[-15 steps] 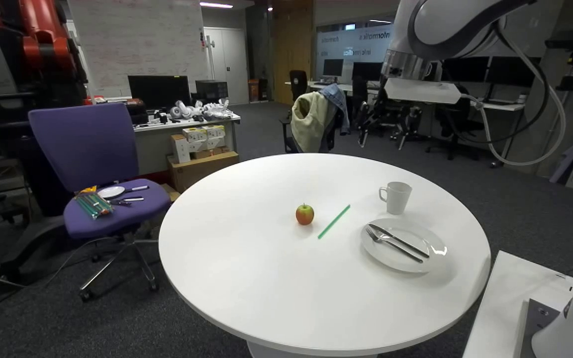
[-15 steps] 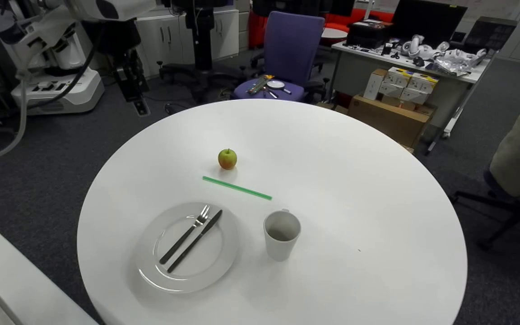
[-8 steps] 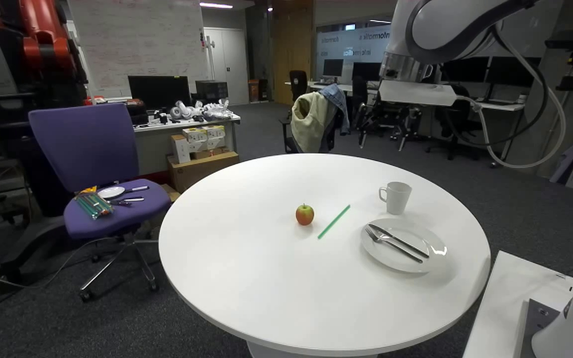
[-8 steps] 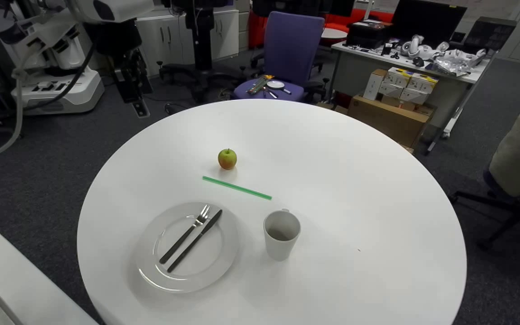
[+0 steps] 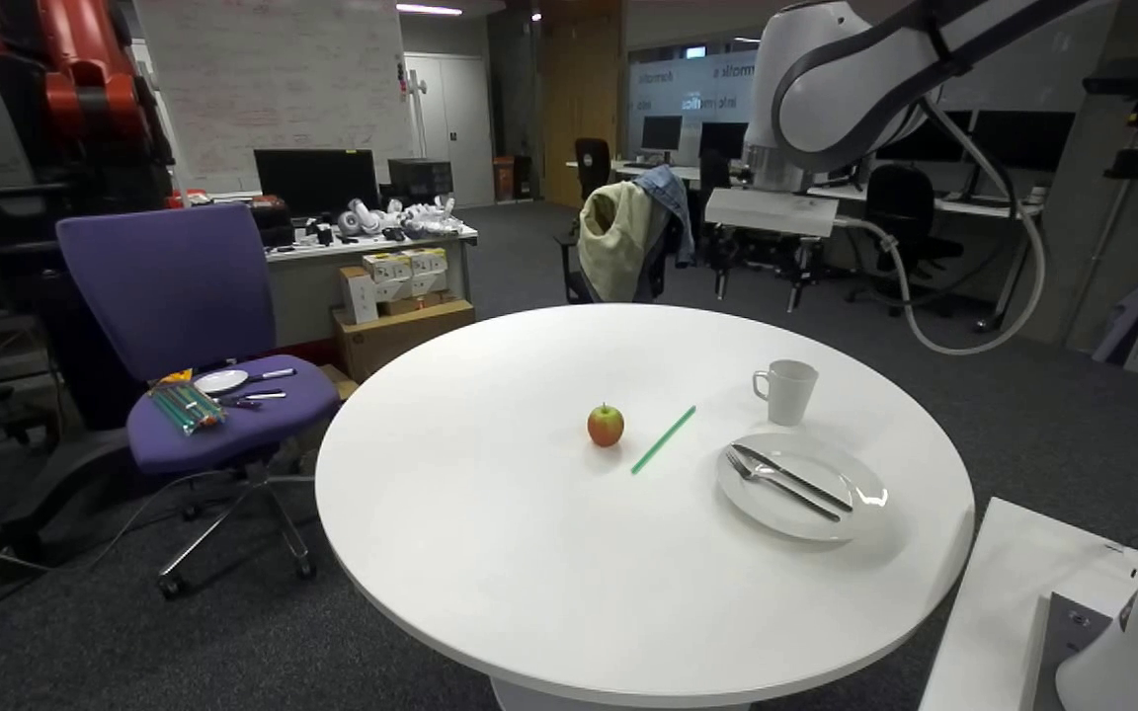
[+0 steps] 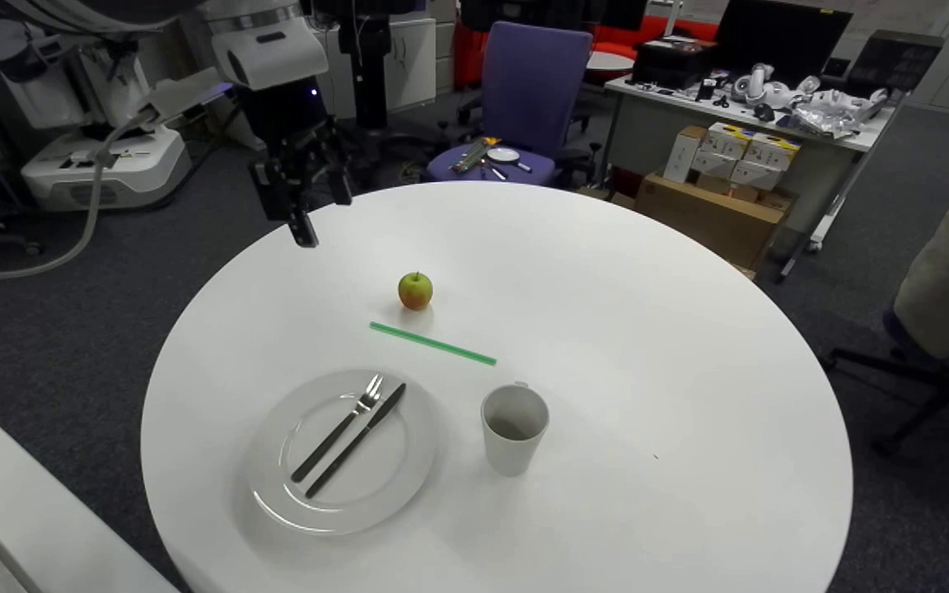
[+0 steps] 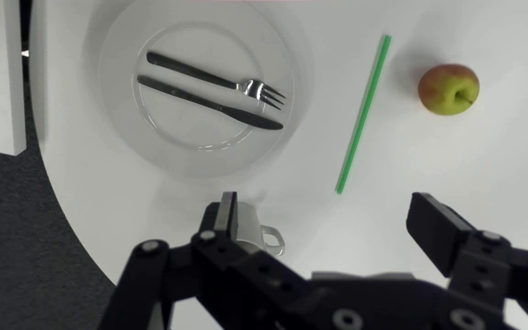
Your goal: Put the green straw into the mug
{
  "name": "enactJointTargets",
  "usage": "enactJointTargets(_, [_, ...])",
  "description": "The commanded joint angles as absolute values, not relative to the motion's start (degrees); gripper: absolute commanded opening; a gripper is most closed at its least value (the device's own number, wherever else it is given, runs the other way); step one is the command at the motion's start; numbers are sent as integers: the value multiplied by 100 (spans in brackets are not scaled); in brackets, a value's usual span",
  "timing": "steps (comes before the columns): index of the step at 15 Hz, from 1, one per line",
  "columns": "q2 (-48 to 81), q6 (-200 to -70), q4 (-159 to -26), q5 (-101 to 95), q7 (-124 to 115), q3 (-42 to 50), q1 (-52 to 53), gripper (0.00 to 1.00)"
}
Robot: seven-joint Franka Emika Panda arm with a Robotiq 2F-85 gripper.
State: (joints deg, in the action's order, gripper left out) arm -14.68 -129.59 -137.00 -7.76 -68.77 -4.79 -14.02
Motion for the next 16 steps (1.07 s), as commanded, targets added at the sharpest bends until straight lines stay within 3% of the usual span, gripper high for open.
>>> enactJointTargets(1, [-616,-13590,-13215,-1176,-8030,-255,-1456,100])
enactJointTargets(6, [369,-14231,-12719,-1710,-9541,165,-1186,100])
enactJointTargets(9, [803,-13971,-12447,-1241,-9348,341,-928,100])
enactJointTargets(16, [860,-14153,-12543,-1308,-9393,524,-740,100])
